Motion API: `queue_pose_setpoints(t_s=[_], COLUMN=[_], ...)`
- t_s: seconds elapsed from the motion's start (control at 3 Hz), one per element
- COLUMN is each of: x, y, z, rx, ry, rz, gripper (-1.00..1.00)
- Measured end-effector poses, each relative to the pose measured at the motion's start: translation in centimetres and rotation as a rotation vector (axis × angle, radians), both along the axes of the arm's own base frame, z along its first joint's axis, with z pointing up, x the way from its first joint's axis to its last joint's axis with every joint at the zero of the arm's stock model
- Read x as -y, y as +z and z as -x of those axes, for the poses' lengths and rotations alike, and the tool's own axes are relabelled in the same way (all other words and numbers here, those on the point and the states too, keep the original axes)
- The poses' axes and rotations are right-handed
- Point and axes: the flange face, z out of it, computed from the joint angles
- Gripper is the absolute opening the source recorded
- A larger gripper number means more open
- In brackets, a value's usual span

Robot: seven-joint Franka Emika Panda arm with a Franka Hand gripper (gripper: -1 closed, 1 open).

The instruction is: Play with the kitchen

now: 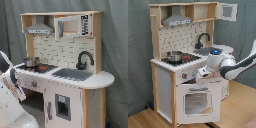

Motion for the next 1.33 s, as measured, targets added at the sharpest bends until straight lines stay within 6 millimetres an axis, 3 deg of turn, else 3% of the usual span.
queue_pose_setpoints(t_s=[0.33, 1.33], x=[2.1, -3.1], y=[-0.3, -0.2], z=[-1.0, 6.1], rx=[0.006, -0.017], ry=[-0.131, -0.232], rz=[-0.015, -0.156], gripper=[-1.0, -1.0])
